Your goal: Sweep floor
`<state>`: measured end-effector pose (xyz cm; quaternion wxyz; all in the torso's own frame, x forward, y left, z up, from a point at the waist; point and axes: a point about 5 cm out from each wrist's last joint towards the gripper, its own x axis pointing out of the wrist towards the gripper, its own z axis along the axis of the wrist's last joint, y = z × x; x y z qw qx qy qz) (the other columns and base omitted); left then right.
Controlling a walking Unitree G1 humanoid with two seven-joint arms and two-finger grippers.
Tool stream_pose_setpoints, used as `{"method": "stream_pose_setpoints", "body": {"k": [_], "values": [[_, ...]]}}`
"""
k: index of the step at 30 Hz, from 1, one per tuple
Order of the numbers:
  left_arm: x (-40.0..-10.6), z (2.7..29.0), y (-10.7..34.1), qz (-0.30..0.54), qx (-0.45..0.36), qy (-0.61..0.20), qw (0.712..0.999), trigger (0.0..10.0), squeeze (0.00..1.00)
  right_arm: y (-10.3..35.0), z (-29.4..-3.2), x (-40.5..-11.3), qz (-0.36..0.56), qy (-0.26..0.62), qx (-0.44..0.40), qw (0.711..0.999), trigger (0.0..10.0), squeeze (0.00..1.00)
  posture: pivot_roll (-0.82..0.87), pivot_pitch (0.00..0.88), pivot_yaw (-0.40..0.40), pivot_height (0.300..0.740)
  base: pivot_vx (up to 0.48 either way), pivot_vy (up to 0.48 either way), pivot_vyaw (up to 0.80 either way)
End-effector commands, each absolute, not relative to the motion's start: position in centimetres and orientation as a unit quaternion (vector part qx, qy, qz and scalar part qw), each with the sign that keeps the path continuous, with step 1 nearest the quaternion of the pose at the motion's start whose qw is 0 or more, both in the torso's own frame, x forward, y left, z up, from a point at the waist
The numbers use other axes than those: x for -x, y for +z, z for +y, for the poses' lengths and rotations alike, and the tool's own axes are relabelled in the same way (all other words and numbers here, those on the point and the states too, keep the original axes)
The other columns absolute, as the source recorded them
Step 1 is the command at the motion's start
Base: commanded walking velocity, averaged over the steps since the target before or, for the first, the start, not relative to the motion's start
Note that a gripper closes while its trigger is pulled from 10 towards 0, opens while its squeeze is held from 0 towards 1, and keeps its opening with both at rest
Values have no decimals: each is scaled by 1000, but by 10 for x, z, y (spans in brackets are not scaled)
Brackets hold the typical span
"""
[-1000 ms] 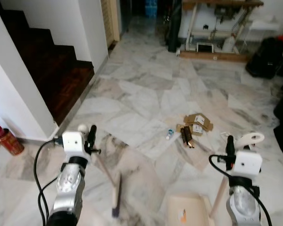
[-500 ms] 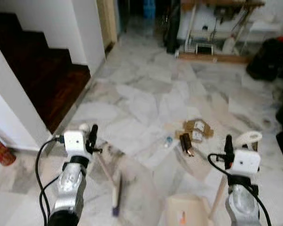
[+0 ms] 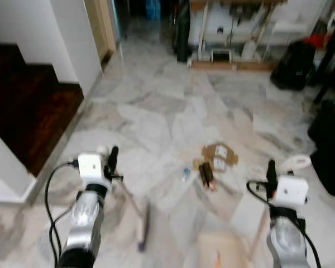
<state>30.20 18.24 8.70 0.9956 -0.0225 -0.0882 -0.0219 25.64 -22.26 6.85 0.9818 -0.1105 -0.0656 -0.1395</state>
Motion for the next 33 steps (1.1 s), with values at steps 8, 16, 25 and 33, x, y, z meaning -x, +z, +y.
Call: {"method": "stream_pose_setpoints", "body": {"k": [8, 16, 25, 33], "values": [[-307, 188, 99, -111, 5, -17, 994, 10000, 0, 80, -217, -264, -94, -136, 98, 981, 10000, 0, -69, 0, -9, 740, 336, 0, 0], [-305, 188, 97, -109, 4, -17, 994, 10000, 0, 78, -216, -263, -93, -133, 97, 982, 10000, 0, -63, 0, -13, 740, 334, 0, 0], [-305, 188, 98, -110, 3, -19, 994, 10000, 0, 77, -213, -264, -92, -129, 95, 983, 10000, 0, -63, 0, -10, 740, 334, 0, 0], [-305, 186, 98, -111, 3, -22, 994, 10000, 0, 78, -213, -264, -92, -128, 95, 983, 10000, 0, -64, 0, -7, 740, 332, 0, 0]]}}
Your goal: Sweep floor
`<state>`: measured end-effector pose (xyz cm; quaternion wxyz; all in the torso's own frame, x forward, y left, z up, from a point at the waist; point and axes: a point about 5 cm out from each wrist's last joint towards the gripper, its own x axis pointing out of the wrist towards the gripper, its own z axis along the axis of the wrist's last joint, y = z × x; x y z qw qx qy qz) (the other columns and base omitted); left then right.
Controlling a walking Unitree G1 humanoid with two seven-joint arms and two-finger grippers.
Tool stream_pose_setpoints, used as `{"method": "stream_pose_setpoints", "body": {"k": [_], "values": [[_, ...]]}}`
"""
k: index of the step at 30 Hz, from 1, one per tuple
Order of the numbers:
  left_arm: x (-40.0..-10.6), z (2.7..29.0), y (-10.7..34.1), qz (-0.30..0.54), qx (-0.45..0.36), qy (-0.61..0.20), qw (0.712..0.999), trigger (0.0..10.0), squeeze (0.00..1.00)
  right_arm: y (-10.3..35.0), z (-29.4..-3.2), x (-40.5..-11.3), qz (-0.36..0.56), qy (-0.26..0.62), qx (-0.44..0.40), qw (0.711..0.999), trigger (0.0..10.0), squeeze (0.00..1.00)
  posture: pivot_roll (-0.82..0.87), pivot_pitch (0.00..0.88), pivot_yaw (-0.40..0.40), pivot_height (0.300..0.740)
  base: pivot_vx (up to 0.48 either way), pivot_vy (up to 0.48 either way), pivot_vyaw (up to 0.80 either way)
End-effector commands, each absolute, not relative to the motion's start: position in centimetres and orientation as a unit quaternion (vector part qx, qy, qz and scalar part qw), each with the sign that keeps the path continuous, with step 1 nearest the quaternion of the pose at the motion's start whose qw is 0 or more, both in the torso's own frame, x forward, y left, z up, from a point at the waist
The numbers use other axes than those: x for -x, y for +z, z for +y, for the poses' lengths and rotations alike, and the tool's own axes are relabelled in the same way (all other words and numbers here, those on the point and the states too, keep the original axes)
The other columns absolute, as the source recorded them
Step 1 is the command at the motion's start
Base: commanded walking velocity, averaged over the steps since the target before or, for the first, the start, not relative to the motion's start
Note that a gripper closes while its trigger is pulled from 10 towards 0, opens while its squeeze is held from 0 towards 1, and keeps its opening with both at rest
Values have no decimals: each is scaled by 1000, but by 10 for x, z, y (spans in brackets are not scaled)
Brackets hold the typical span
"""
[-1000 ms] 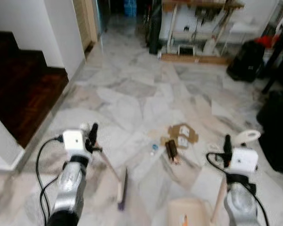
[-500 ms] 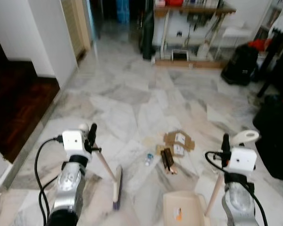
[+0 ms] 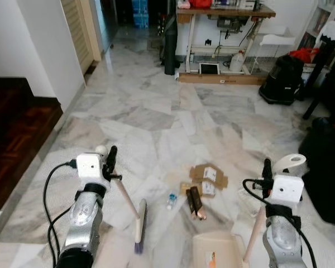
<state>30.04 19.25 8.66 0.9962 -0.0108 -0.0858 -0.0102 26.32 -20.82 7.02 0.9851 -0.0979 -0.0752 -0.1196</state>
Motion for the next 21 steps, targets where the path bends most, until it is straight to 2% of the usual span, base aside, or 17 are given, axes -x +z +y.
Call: {"method": "stream_pose_setpoints", "body": {"k": [1, 12, 18, 21], "values": [[-305, 186, 98, -110, 3, -22, 994, 10000, 0, 78, -213, -264, -92, -128, 95, 983, 10000, 0, -65, 0, -8, 740, 330, 0, 0], [-305, 185, 98, -111, 5, -21, 994, 10000, 0, 77, -214, -266, -86, -128, 91, 984, 10000, 0, -64, 0, -13, 740, 333, 0, 0], [-305, 185, 98, -109, 4, -22, 994, 10000, 0, 77, -214, -266, -86, -126, 91, 984, 10000, 0, -66, 0, -12, 740, 334, 0, -764], [-306, 184, 98, -109, 5, -23, 994, 10000, 0, 79, -212, -267, -96, -117, 100, 983, 10000, 0, -66, 0, -16, 740, 335, 0, 0]]}}
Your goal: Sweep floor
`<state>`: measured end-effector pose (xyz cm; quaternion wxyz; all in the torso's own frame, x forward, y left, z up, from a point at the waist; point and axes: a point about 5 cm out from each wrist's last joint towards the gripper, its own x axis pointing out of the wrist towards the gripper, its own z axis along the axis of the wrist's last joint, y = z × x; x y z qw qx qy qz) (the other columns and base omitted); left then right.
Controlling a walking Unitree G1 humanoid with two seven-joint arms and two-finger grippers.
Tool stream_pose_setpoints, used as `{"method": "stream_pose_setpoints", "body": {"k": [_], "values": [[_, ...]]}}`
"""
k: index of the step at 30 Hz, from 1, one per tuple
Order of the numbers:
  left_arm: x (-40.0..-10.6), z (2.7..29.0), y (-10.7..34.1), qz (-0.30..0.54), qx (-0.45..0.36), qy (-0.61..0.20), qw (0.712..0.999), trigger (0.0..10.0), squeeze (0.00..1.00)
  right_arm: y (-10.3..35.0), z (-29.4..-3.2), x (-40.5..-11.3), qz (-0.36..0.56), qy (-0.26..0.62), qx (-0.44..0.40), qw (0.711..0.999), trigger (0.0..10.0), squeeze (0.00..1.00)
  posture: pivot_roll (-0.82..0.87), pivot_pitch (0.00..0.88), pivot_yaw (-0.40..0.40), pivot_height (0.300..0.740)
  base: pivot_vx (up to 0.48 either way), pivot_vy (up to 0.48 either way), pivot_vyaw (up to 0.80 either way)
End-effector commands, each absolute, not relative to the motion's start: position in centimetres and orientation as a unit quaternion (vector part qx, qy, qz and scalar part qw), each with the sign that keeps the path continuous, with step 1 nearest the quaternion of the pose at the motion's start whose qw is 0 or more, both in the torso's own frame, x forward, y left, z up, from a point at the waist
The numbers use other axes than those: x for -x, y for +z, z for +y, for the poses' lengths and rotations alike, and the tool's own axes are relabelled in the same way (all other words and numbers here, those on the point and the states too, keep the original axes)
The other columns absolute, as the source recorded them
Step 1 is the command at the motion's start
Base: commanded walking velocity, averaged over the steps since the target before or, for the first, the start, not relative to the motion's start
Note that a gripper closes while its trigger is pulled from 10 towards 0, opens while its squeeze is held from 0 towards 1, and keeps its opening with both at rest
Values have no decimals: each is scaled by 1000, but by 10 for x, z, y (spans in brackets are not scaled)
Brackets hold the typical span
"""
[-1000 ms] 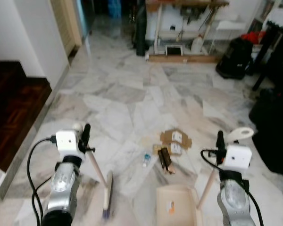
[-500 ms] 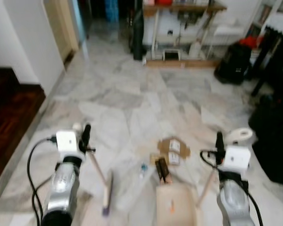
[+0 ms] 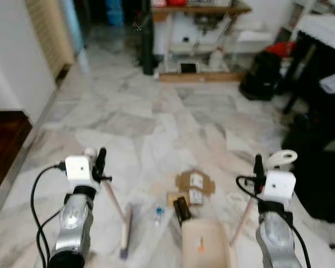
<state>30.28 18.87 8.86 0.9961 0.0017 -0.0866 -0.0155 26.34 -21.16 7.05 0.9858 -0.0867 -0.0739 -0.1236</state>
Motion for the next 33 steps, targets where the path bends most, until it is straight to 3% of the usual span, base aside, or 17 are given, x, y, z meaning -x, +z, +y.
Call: {"method": "stream_pose_setpoints", "body": {"k": [1, 33], "values": [[-305, 184, 98, -109, 6, -23, 994, 10000, 0, 80, -211, -267, -96, -116, 100, 983, 10000, 0, -67, 0, -16, 740, 334, 0, 0], [-304, 183, 98, -110, 5, -31, 993, 10000, 0, 78, -209, -268, -96, -116, 101, 983, 10000, 0, -68, 0, 10, 740, 334, 0, 0]]}}
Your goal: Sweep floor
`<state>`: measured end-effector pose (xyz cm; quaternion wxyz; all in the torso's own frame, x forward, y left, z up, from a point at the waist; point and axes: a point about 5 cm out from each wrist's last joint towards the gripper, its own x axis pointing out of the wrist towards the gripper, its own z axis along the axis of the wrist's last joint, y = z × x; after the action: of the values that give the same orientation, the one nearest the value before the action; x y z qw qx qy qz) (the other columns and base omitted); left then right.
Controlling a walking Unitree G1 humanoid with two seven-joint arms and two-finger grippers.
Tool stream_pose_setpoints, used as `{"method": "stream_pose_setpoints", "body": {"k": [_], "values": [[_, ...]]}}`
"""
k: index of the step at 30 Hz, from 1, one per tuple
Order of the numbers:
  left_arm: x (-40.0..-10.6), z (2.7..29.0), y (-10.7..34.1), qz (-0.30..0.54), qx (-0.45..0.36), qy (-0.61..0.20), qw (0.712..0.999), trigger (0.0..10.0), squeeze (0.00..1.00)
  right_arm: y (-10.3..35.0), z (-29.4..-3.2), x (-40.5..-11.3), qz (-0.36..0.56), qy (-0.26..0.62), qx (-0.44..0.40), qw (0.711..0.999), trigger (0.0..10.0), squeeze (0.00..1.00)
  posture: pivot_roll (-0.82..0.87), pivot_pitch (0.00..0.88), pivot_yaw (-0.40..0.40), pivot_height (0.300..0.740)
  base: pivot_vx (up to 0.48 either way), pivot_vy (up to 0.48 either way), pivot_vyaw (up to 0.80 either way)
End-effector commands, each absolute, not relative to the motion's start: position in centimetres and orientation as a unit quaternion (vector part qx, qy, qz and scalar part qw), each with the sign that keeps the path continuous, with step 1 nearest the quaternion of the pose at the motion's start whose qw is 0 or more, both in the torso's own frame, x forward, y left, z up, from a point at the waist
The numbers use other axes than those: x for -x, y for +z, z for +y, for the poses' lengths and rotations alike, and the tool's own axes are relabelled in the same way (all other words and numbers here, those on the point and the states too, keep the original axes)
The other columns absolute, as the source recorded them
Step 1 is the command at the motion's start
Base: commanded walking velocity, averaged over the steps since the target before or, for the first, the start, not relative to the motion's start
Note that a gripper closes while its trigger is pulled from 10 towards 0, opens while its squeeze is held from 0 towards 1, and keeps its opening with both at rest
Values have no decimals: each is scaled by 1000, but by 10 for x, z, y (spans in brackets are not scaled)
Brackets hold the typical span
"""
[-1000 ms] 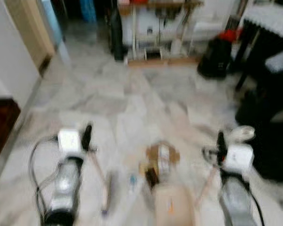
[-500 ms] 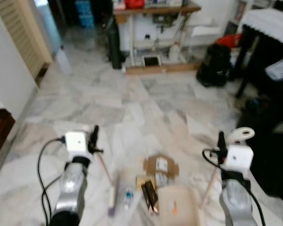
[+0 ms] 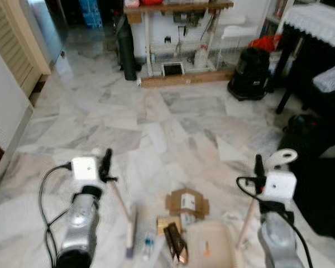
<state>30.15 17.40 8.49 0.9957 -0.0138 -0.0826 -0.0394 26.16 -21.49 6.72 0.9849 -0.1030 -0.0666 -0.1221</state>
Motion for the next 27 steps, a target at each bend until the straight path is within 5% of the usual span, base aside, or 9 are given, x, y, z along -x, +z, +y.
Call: {"method": "stream_pose_setpoints", "body": {"k": [1, 27], "values": [[-305, 184, 99, -110, 6, -32, 993, 10000, 0, 78, -209, -268, -96, -117, 101, 983, 10000, 0, -67, 0, 14, 740, 307, 0, 0], [-314, 171, 117, -106, -13, -130, 986, 10000, 0, 37, -211, -250, -37, -143, 116, 982, 10000, 0, -48, 0, 129, 740, 0, 0, 0]]}}
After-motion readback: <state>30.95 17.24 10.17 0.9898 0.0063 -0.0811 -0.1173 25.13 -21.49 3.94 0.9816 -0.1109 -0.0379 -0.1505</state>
